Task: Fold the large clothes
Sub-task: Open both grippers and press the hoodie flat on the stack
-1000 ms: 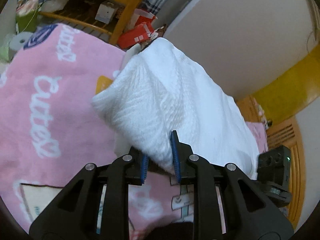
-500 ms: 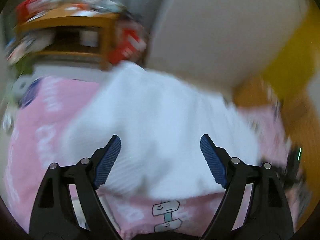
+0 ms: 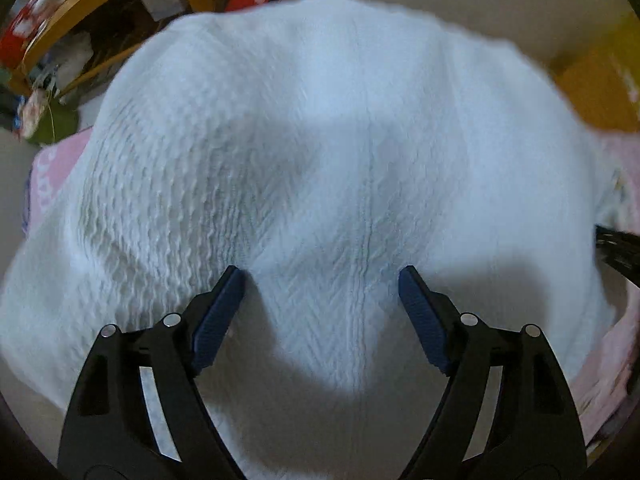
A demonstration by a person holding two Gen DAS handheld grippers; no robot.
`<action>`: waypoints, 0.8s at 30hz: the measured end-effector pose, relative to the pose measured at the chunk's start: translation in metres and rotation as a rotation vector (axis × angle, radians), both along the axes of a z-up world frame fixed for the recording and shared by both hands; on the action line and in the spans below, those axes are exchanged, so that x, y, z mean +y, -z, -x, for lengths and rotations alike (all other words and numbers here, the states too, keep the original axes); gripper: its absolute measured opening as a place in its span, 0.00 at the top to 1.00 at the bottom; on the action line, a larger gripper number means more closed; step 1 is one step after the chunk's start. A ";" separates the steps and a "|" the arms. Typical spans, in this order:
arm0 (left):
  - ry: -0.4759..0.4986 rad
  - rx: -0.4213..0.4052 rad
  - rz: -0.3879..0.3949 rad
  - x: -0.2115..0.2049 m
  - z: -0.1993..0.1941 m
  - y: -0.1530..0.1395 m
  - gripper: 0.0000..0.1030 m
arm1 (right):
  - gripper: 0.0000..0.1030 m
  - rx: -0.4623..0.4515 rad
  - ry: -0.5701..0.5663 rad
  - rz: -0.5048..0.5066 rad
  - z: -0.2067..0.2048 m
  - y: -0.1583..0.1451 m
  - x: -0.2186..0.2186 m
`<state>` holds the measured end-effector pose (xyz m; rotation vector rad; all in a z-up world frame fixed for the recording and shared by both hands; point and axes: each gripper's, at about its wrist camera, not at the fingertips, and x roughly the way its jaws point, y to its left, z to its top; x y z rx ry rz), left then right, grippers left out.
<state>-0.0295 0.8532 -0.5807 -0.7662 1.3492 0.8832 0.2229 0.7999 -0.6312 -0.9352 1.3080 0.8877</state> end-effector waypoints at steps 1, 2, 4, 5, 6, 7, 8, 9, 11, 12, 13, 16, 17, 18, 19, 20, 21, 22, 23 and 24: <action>0.017 0.029 0.040 0.002 -0.003 0.001 0.24 | 0.87 -0.006 0.005 0.013 0.004 0.000 -0.008; 0.019 0.044 0.075 0.005 -0.003 0.002 0.24 | 0.87 -0.012 0.008 0.032 0.010 -0.001 -0.017; 0.006 0.072 0.144 0.009 -0.004 0.003 0.23 | 0.87 -0.025 0.016 0.040 0.019 0.000 -0.038; -0.005 0.090 0.179 0.011 -0.003 0.003 0.23 | 0.87 -0.029 0.019 0.052 0.024 0.000 -0.043; -0.004 0.107 0.192 0.010 -0.003 0.004 0.23 | 0.87 -0.032 0.020 0.056 0.029 -0.002 -0.043; -0.005 0.127 0.212 0.010 -0.002 0.003 0.23 | 0.87 -0.030 0.016 0.066 0.033 -0.003 -0.044; -0.009 0.136 0.217 0.010 0.000 0.001 0.23 | 0.87 -0.026 0.007 0.075 0.036 -0.004 -0.040; -0.023 0.162 0.218 0.010 0.002 -0.003 0.23 | 0.87 -0.020 -0.015 0.085 0.038 -0.006 -0.041; -0.090 0.162 0.187 0.010 0.014 -0.023 0.23 | 0.80 -0.001 -0.056 0.103 0.032 -0.018 -0.041; -0.125 0.156 0.140 0.006 0.021 -0.040 0.23 | 0.71 0.011 -0.061 0.105 0.031 -0.027 -0.047; -0.168 0.148 0.086 0.002 0.030 -0.058 0.23 | 0.39 0.045 -0.062 0.085 0.027 -0.042 -0.054; -0.278 0.044 -0.015 -0.019 0.054 -0.112 0.23 | 0.16 0.019 -0.114 -0.110 0.025 -0.098 -0.089; -0.296 0.013 -0.043 -0.027 0.060 -0.127 0.23 | 0.15 0.000 -0.128 -0.169 0.024 -0.114 -0.099; -0.307 -0.018 -0.079 -0.038 0.065 -0.146 0.23 | 0.15 -0.006 -0.127 -0.205 0.024 -0.125 -0.109; -0.297 -0.053 -0.119 -0.052 0.068 -0.165 0.23 | 0.14 -0.023 -0.104 -0.249 0.021 -0.141 -0.118; -0.282 -0.076 -0.148 -0.063 0.063 -0.174 0.23 | 0.14 -0.040 -0.073 -0.292 0.018 -0.155 -0.125; -0.259 -0.101 -0.188 -0.071 0.060 -0.184 0.22 | 0.14 -0.054 -0.039 -0.335 0.016 -0.170 -0.133; -0.236 -0.123 -0.226 -0.080 0.063 -0.199 0.20 | 0.14 -0.066 -0.017 -0.365 0.012 -0.178 -0.140; -0.202 -0.141 -0.278 -0.092 0.067 -0.213 0.19 | 0.14 -0.093 0.004 -0.401 0.012 -0.191 -0.146; -0.164 -0.162 -0.332 -0.106 0.071 -0.228 0.19 | 0.14 -0.137 0.020 -0.432 0.016 -0.204 -0.152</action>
